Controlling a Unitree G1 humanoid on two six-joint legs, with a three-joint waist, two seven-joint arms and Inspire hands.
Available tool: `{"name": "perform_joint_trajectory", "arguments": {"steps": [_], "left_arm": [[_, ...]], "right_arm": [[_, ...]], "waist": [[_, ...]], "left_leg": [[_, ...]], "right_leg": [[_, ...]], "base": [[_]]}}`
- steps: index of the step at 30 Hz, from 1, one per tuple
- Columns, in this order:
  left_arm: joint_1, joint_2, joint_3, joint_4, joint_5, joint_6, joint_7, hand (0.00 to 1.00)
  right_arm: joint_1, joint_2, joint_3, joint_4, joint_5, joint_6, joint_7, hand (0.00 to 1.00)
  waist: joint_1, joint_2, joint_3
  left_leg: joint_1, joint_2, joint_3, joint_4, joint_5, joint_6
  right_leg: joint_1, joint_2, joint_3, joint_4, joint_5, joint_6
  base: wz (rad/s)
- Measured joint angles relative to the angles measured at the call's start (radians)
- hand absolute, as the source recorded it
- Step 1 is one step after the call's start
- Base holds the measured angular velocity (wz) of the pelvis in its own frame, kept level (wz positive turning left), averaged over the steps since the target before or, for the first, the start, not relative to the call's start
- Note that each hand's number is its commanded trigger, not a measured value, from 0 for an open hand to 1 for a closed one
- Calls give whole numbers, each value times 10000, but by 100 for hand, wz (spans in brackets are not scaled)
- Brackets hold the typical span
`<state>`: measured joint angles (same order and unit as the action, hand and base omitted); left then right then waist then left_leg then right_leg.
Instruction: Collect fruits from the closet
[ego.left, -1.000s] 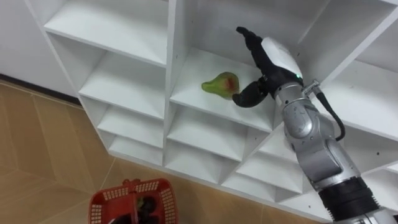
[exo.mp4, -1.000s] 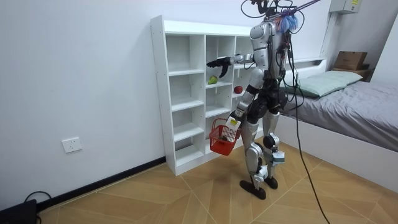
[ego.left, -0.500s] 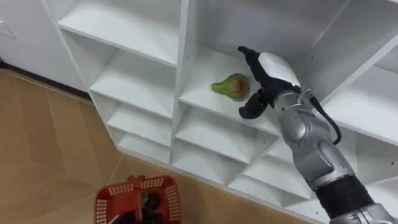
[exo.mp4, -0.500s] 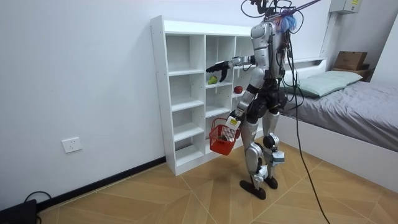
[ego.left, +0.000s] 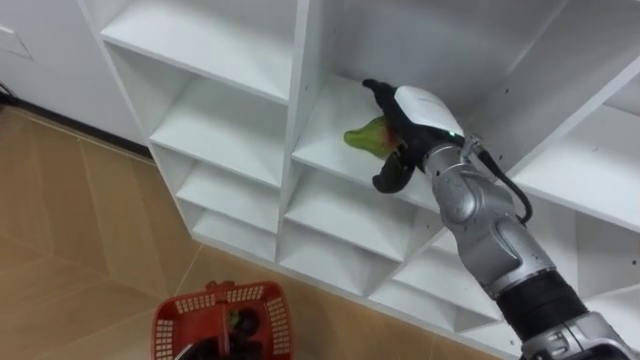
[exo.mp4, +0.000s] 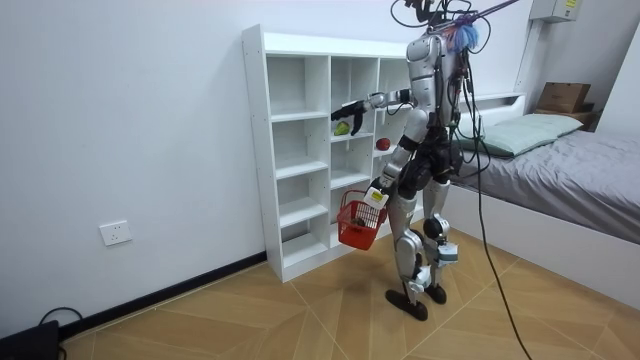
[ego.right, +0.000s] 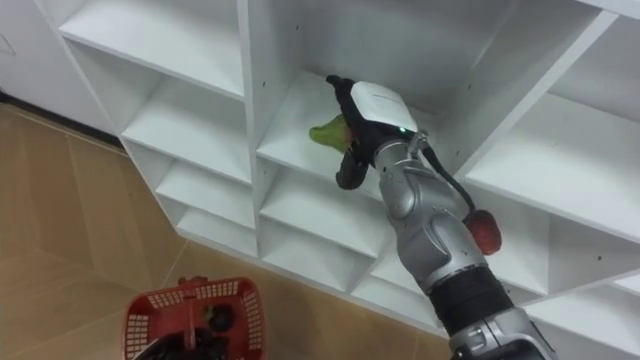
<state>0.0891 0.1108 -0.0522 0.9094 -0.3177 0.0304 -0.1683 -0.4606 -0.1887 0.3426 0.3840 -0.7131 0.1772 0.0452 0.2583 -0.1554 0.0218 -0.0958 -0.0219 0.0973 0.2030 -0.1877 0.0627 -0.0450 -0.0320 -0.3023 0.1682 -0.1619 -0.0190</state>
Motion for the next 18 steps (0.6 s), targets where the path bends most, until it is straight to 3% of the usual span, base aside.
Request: {"name": "perform_joint_trajectory", "arguments": {"steps": [11, 12, 13, 18], "left_arm": [[-104, 1, -2, 0, -19, 136, 3, 100], [-105, 9, -6, 0, -20, 135, 6, 100], [-105, 12, -9, 0, -22, 134, 7, 100], [-121, 11, -42, 2, -7, 132, 9, 100]], "right_arm": [[-121, 12, -3, 48, -25, 5, -1, 0], [-130, 8, -2, 76, -25, 0, -1, 76], [-174, -2, -2, 131, -25, -1, -1, 100], [-549, -12, -4, 719, -23, -40, -3, 100]], "waist": [[59, -1, 2], [59, -2, 3], [57, -2, 3], [52, -4, 10]], "left_leg": [[-116, -54, -40, 2, 28, 41], [-120, -55, -49, 2, 29, 43], [-125, -56, -57, 3, 30, 45], [-114, -68, -94, 3, 48, 54]], "right_leg": [[-91, -50, -49, 2, 0, 1], [-91, -53, -75, 2, 0, 1], [-91, -55, -94, 3, 0, 1], [-61, -65, -155, 6, 0, 1]], "base": [[0], [0], [0], [1]]}}
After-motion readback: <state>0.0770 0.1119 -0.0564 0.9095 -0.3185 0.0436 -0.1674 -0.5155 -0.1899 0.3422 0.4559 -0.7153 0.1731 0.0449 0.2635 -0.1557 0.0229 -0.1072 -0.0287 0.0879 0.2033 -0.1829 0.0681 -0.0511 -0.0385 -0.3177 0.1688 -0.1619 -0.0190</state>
